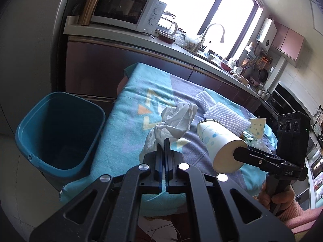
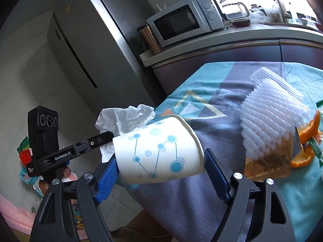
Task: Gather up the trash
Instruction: 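Carry the cup and tissue with both tools over the teal bin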
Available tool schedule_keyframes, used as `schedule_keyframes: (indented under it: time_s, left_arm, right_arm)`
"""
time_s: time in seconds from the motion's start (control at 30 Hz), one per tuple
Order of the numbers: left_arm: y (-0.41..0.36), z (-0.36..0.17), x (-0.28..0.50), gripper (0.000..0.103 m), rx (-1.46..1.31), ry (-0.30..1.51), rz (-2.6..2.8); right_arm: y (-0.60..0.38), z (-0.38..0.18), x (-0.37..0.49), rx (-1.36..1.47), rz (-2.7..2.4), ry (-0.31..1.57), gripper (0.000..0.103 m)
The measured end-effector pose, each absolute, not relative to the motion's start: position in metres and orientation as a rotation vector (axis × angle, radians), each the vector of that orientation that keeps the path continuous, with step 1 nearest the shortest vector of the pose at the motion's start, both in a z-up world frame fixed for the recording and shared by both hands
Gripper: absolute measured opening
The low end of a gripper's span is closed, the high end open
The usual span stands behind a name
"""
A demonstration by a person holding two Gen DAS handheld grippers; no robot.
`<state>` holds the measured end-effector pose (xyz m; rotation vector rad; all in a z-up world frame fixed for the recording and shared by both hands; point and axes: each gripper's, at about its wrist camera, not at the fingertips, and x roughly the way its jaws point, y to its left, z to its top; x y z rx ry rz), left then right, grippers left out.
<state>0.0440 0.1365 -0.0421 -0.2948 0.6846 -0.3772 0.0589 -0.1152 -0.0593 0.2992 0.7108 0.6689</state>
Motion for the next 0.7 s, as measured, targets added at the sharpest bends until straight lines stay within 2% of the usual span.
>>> schedule_keyframes:
  time_s: [0.3,0.7]
  left_arm:
    - [0.208,-0.033,0.056,0.002,-0.331,0.634,-0.173]
    - [0.277,-0.092,0.107,0.002,-0.371,0.768,0.000]
  right_arm:
    - [-0.037,-0.034,0.103,0.179,0.820,0.691,0.078]
    - [0.070,-0.060,0.169,0.065,0.863,0.856,0.079]
